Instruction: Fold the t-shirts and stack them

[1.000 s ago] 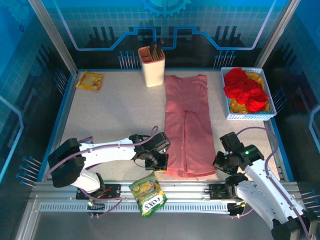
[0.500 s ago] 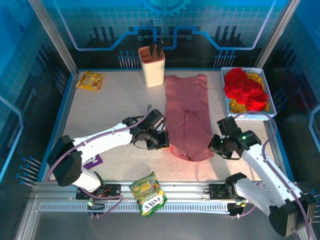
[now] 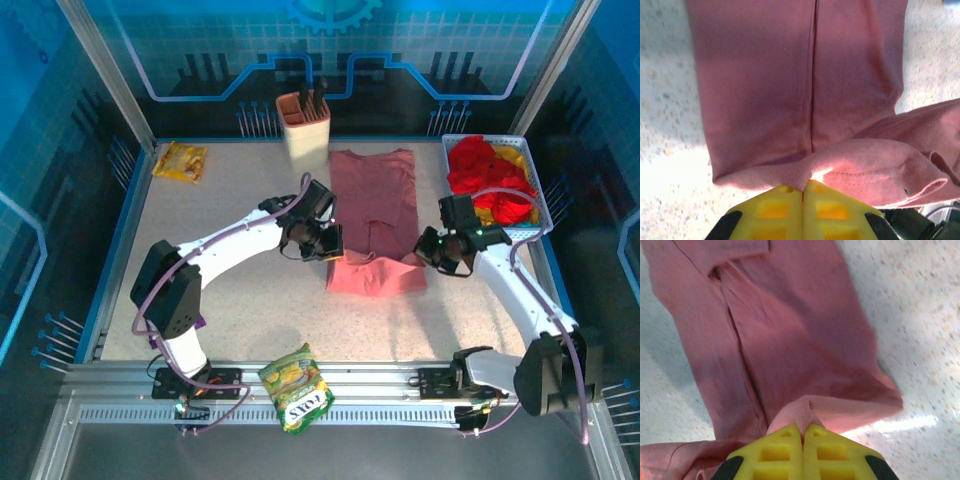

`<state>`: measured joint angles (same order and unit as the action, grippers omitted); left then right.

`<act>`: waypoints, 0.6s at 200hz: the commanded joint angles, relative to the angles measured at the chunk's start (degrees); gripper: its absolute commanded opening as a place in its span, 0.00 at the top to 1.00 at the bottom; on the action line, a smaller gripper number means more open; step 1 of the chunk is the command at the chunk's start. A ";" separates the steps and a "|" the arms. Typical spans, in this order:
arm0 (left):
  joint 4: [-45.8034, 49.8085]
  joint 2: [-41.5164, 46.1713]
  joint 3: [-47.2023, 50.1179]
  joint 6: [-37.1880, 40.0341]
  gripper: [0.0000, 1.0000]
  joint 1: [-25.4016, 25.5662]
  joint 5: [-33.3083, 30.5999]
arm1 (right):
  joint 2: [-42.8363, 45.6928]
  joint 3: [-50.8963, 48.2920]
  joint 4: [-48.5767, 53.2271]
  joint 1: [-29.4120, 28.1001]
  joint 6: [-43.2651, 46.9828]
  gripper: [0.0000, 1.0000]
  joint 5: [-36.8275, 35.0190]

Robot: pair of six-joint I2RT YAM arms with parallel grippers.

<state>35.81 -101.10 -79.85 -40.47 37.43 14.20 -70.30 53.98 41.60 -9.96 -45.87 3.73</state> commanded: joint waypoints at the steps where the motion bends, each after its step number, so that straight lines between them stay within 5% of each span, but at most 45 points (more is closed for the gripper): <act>1: 1.77 -3.12 -4.83 2.76 1.00 -2.19 -0.05 | -4.64 4.36 -4.94 1.81 2.15 1.00 2.48; 120: -1.55 -17.97 -18.49 6.65 1.00 -9.00 3.80 | -27.71 20.17 -7.46 5.81 7.53 1.00 6.12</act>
<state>35.40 -116.16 -94.02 -36.86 29.71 15.35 -95.18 70.59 34.85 -5.26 -40.40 8.05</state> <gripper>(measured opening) 0.060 0.044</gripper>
